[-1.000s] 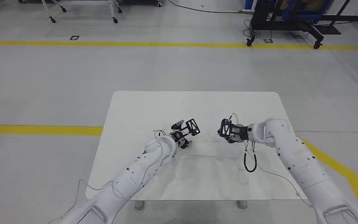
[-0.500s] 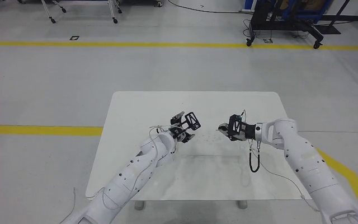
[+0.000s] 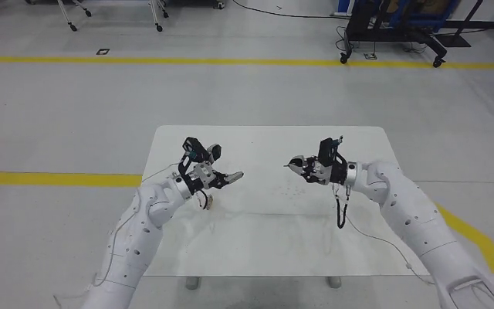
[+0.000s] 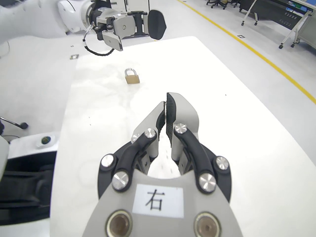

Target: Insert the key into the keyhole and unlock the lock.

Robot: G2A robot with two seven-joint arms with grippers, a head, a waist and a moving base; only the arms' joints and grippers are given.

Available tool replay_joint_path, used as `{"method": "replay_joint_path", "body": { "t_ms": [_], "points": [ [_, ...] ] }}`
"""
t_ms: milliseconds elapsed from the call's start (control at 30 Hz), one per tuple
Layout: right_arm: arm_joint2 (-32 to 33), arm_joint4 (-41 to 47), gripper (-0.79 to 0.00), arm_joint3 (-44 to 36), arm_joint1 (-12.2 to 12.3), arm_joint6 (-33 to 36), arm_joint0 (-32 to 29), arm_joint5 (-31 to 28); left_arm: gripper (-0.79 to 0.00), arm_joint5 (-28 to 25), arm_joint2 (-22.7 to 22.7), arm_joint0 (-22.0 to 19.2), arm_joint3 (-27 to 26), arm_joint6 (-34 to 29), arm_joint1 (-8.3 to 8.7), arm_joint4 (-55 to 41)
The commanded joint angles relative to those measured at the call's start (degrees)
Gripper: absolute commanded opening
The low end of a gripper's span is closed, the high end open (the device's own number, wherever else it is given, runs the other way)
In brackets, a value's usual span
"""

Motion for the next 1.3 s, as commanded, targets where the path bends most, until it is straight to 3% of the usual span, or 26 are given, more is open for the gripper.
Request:
{"method": "replay_joint_path", "body": {
  "t_ms": [0, 567, 700, 800, 967, 1000, 1033, 1100, 1200, 1267],
  "points": [
    [-2.5, 7.5, -0.785, 0.7, 0.4, 0.9, 1.6, 0.0, 0.0, -2.1, -0.6, 0.1, 0.2, -0.7, 0.2, -0.4],
    [-2.5, 7.8, -0.785, 0.4, 0.4, 0.7, 1.5, 0.0, 0.0, -1.4, -1.0, 0.9, -1.2, 1.2, 0.23, -1.5],
    [-5.1, 13.5, -0.785, -0.6, -0.3, 1.3, 1.3, 0.0, 0.0, -7.6, 1.6, -0.7, 1.0, 2.9, 0.02, -15.6],
    [-8.6, 20.4, -0.785, -0.3, -1.1, 3.4, 3.2, 0.0, 0.0, -7.6, 6.9, -5.9, 3.7, -5.2, 0.31, -29.4],
    [-13.5, 30.5, -0.785, 1.6, -2.0, 6.0, 6.1, 0.0, -0.028, -7.6, 16.0, -15.7, 10.5, -25.2, 0.44, -54.7],
    [-14.4, 32.1, -0.785, 1.8, -2.1, 6.5, 6.5, 0.0, -0.117, -7.6, 17.5, -17.1, 12.1, -28.4, 0.27, -58.8],
    [-15.0, 33.6, -0.785, 1.9, -2.2, 6.8, 6.9, 0.0, -0.296, -7.6, 18.9, -18.6, 13.4, -31.3, 0.07, -62.0],
    [-16.1, 36.1, -0.785, 2.1, -2.3, 7.4, 7.7, 0.0, -0.413, -7.6, 21.2, -20.8, 15.6, -35.9, -0.4, -66.7],
    [-17.0, 38.3, -0.785, 3.0, -2.2, 8.4, 8.6, 0.0, -0.403, -7.6, 23.9, -22.9, 18.8, -41.7, -1.1, -72.8],
    [-17.5, 39.8, -0.785, 3.6, -2.1, 9.4, 9.1, 0.0, -0.271, -7.6, 25.5, -24.2, 20.4, -41.7, -1.32, -73.5]
  ]
}}
